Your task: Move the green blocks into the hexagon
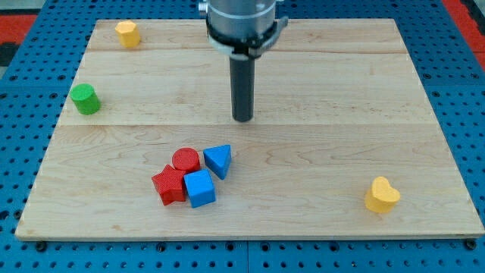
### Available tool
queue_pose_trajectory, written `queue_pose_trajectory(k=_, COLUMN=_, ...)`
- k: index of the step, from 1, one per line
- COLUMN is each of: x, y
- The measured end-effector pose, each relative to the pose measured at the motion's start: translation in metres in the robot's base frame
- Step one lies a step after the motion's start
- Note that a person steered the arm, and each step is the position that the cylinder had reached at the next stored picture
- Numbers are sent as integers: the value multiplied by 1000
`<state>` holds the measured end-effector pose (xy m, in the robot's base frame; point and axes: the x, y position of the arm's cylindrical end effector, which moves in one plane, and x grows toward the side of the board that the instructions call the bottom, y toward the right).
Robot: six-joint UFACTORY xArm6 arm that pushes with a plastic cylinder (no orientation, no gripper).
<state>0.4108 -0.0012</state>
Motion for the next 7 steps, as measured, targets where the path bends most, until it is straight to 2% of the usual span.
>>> queue_pose_trajectory(k=3, x=-181, y=53)
queue_pose_trajectory(k=4, x=-189, y=28)
queue_pose_trajectory(k=7, x=-182, y=-115)
